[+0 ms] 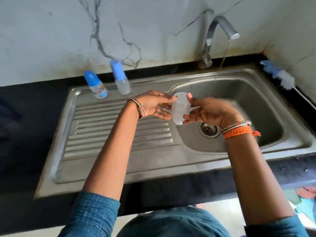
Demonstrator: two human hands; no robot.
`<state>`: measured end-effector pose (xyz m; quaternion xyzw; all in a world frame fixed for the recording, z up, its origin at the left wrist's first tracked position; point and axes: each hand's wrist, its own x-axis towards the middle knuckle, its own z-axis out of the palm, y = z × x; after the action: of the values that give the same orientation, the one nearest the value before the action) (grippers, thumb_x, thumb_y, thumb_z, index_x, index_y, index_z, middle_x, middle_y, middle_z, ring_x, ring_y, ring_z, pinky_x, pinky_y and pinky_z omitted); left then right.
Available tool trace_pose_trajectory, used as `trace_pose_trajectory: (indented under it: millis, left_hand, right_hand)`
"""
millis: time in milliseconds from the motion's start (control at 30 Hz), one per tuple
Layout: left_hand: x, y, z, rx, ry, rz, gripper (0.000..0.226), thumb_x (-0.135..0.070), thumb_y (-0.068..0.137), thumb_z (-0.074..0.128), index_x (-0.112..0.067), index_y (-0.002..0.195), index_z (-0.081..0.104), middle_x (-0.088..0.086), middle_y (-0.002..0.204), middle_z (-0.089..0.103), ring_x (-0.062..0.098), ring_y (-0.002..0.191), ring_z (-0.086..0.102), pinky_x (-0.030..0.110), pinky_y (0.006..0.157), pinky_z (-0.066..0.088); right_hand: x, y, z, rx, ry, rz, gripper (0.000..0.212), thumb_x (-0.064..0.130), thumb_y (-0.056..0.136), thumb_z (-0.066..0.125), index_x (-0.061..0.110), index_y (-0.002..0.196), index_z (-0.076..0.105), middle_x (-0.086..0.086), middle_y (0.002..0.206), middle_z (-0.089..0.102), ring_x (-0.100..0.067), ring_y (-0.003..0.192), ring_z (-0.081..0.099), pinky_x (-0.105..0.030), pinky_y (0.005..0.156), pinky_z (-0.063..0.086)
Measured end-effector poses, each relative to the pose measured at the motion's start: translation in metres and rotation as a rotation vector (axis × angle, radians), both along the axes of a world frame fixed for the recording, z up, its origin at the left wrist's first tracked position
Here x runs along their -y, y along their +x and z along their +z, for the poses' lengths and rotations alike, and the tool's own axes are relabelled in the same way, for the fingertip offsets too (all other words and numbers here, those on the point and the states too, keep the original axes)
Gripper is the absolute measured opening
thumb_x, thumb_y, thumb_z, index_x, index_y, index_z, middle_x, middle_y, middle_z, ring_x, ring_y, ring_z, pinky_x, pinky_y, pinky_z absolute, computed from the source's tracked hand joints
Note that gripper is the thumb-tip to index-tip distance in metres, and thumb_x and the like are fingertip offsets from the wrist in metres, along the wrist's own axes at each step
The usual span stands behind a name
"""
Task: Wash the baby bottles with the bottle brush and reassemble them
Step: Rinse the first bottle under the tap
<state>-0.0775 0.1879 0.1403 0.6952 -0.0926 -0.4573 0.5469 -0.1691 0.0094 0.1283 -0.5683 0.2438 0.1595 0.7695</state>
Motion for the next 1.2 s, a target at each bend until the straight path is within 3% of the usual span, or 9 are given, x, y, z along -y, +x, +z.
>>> trace_pose_trajectory:
  millis: [167, 333, 500, 667, 800, 900, 967, 1100, 1200]
  left_hand:
    - [-0.129, -0.021, 0.004, -0.017, 0.023, 0.071, 0.017, -0.012, 0.087, 0.060, -0.005, 0.102, 0.060, 0.017, 0.095, 0.066, 0.023, 0.069, 0.071, 0.030, 0.067, 0.060]
    - [-0.242, -0.043, -0.007, -0.007, 0.129, 0.262, 0.029, -0.012, 0.083, 0.065, -0.002, 0.109, 0.059, 0.016, 0.095, 0.066, 0.018, 0.069, 0.071, 0.026, 0.062, 0.059]
    - [-0.315, -0.058, -0.017, -0.007, 0.124, 0.440, 0.018, -0.006, 0.085, 0.063, -0.004, 0.103, 0.061, 0.014, 0.094, 0.070, 0.022, 0.076, 0.072, 0.027, 0.064, 0.059]
    - [-0.352, -0.068, -0.030, -0.021, 0.120, 0.651, 0.017, -0.006, 0.084, 0.066, -0.005, 0.101, 0.062, 0.019, 0.099, 0.066, 0.026, 0.076, 0.071, 0.029, 0.063, 0.060]
    - [-0.360, -0.078, -0.040, -0.052, 0.122, 0.706, 0.023, -0.008, 0.084, 0.067, -0.003, 0.106, 0.063, 0.022, 0.107, 0.064, 0.030, 0.085, 0.067, 0.029, 0.060, 0.059]
    - [-0.358, -0.082, -0.045, -0.057, 0.138, 0.715, 0.030, -0.012, 0.084, 0.068, -0.004, 0.112, 0.062, 0.021, 0.108, 0.066, 0.029, 0.086, 0.069, 0.031, 0.062, 0.060]
    - [-0.357, -0.082, -0.047, -0.042, 0.174, 0.710, 0.031, -0.017, 0.084, 0.068, -0.007, 0.113, 0.062, 0.016, 0.107, 0.068, 0.026, 0.090, 0.069, 0.034, 0.065, 0.060]
    - [-0.355, -0.080, -0.039, 0.065, 0.270, 0.708, 0.016, -0.023, 0.089, 0.064, -0.018, 0.104, 0.065, 0.006, 0.107, 0.067, 0.020, 0.100, 0.064, 0.033, 0.071, 0.056]
    - [-0.346, -0.078, -0.027, 0.299, 0.403, 0.816, 0.012, -0.015, 0.092, 0.057, -0.022, 0.098, 0.064, 0.000, 0.101, 0.065, 0.017, 0.097, 0.063, 0.031, 0.071, 0.054]
  right_hand:
    - [-0.110, -0.001, 0.005, -0.024, -0.070, 0.248, 0.057, 0.033, 0.067, 0.069, -0.007, 0.107, 0.060, -0.027, 0.092, 0.062, -0.037, 0.075, 0.068, -0.029, 0.067, 0.060]
    - [-0.223, 0.013, -0.018, -0.012, -0.141, 0.308, 0.046, 0.010, 0.085, 0.069, -0.023, 0.112, 0.054, -0.039, 0.112, 0.059, -0.044, 0.095, 0.065, -0.038, 0.075, 0.059]
    - [-0.300, 0.023, -0.021, 0.040, -0.257, 0.388, 0.039, 0.006, 0.081, 0.073, -0.020, 0.107, 0.060, -0.028, 0.093, 0.066, -0.032, 0.075, 0.068, -0.037, 0.074, 0.060]
    - [-0.349, 0.029, -0.027, 0.147, -0.475, 0.440, 0.032, 0.017, 0.079, 0.078, -0.010, 0.093, 0.069, -0.022, 0.085, 0.072, -0.031, 0.080, 0.072, -0.043, 0.081, 0.058]
    - [-0.361, 0.026, -0.035, 0.240, -0.713, 0.497, 0.031, 0.028, 0.082, 0.074, -0.003, 0.086, 0.072, -0.013, 0.079, 0.073, -0.022, 0.076, 0.071, -0.030, 0.072, 0.058]
    - [-0.362, 0.023, -0.038, 0.289, -0.808, 0.506, 0.033, 0.033, 0.084, 0.071, 0.000, 0.083, 0.074, -0.011, 0.079, 0.074, -0.016, 0.071, 0.068, -0.017, 0.057, 0.048]
    - [-0.361, 0.023, -0.041, 0.297, -0.829, 0.508, 0.035, 0.034, 0.085, 0.070, 0.000, 0.084, 0.074, -0.010, 0.079, 0.074, -0.018, 0.073, 0.069, -0.017, 0.056, 0.047]
    - [-0.355, 0.024, -0.038, 0.309, -0.861, 0.525, 0.045, 0.043, 0.087, 0.065, -0.001, 0.084, 0.073, -0.012, 0.079, 0.073, -0.017, 0.068, 0.064, -0.020, 0.054, 0.045]
    - [-0.345, 0.025, -0.026, 0.331, -0.858, 0.526, 0.047, 0.042, 0.088, 0.063, -0.003, 0.094, 0.071, -0.019, 0.085, 0.072, -0.018, 0.066, 0.058, -0.021, 0.052, 0.041]
